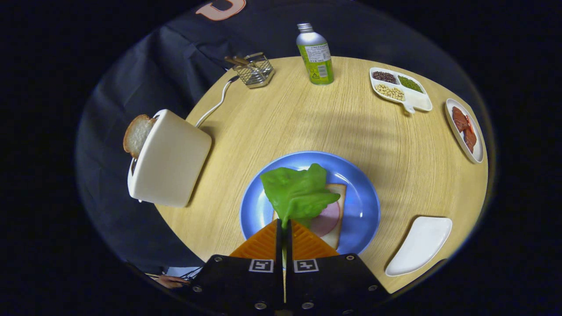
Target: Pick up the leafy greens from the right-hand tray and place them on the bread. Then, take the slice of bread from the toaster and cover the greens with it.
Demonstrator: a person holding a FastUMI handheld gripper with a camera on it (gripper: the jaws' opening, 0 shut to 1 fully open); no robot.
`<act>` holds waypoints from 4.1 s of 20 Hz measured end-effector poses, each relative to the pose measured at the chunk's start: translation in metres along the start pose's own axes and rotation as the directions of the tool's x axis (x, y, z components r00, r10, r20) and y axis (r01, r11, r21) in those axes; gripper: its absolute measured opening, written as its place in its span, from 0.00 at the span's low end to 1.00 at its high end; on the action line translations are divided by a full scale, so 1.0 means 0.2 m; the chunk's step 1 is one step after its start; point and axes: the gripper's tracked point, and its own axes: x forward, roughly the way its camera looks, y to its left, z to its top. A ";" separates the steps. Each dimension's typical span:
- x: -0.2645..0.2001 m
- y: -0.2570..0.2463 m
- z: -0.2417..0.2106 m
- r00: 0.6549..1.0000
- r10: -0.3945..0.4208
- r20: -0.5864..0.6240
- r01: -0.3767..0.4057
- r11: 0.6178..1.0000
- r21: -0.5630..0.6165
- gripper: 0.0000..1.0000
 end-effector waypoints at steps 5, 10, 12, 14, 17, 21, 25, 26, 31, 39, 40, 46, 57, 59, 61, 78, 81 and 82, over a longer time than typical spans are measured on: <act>0.01 -0.05 -0.01 0.998 -0.057 -0.004 0.057 0.998 -0.004 0.19; -0.05 -0.03 0.05 0.996 -0.083 0.025 0.083 0.997 -0.003 0.50; -0.08 -0.01 0.09 0.995 -0.098 0.034 0.097 0.995 0.022 0.63; -0.13 0.05 0.14 0.995 -0.086 0.051 0.084 0.996 0.042 0.71; -0.23 0.19 0.25 0.995 -0.062 0.077 0.058 0.997 0.050 0.77; -0.36 0.41 0.41 0.994 -0.035 0.104 0.031 0.999 0.044 0.87; -0.43 0.68 0.54 0.995 0.017 0.102 -0.021 0.999 0.039 0.93; -0.42 0.74 0.57 0.995 0.027 0.100 -0.030 0.999 0.035 0.93; -0.40 1.02 0.66 0.996 0.061 0.062 -0.062 0.998 0.016 0.94; -0.33 1.33 0.76 0.997 0.077 0.023 -0.078 0.997 0.013 0.94; -0.35 1.36 0.73 0.997 0.082 0.012 -0.082 0.997 0.007 0.94; -0.25 1.45 0.74 0.998 0.061 -0.019 -0.061 0.998 -0.007 0.90; -0.13 1.47 0.72 0.997 0.024 -0.072 -0.020 0.999 0.050 0.41; -0.13 1.48 0.73 0.997 0.039 -0.064 -0.034 0.996 0.079 0.27; -0.16 1.49 0.73 0.997 0.063 -0.047 -0.058 0.994 0.093 0.17; -0.75 1.26 0.79 0.941 0.265 0.211 -0.296 0.946 0.132 0.08; -0.82 1.10 0.77 0.936 0.258 0.238 -0.298 0.943 0.148 0.08; -0.83 1.04 0.76 0.934 0.259 0.246 -0.299 0.943 0.144 0.08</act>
